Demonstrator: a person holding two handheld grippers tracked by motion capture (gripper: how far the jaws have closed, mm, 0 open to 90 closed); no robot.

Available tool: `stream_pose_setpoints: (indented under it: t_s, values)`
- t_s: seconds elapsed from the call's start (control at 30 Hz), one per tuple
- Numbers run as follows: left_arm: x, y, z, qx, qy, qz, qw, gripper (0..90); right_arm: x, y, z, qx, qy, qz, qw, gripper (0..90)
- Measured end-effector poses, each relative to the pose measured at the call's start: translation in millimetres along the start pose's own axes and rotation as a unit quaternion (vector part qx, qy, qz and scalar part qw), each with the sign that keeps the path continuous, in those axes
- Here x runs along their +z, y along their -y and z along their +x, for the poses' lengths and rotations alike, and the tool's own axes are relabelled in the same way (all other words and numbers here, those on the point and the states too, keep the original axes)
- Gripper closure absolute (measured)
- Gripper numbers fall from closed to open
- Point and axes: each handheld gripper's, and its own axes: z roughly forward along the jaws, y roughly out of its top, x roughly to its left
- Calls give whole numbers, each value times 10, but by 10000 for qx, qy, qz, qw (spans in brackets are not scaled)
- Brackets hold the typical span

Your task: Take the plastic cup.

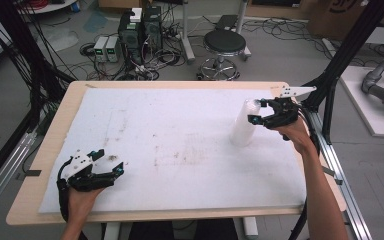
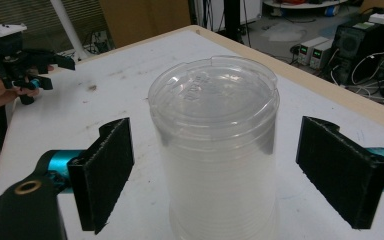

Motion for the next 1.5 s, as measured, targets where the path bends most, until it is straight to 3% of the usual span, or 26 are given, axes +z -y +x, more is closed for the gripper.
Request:
stream_pose_setpoints:
  t_s: [0.33, 0.63, 0.87, 1.13, 1.23, 1.5]
  values:
    - [2, -1, 1, 16, 5, 11, 10000, 125, 110, 12, -3, 22, 97, 111, 9999, 150]
    - [2, -1, 2, 10, 11, 10, 10000, 125, 153, 90, -10, 157, 127, -35, 9998, 156]
    - [2, -1, 0, 11, 9, 1, 10000, 125, 153, 78, -4, 83, 152, -59, 9998, 239]
    - [3, -1, 0, 11, 16, 5, 10000, 125, 130, 105, -3, 108, 185, -86, 9997, 279]
    - [2, -1, 0, 15, 11, 5, 10000, 125, 130, 92, 7, -6, 219, -113, 9997, 304]
    - [2, 0, -1, 15, 18, -3, 10000, 125, 130, 76, 34, -37, 273, -105, 9996, 339]
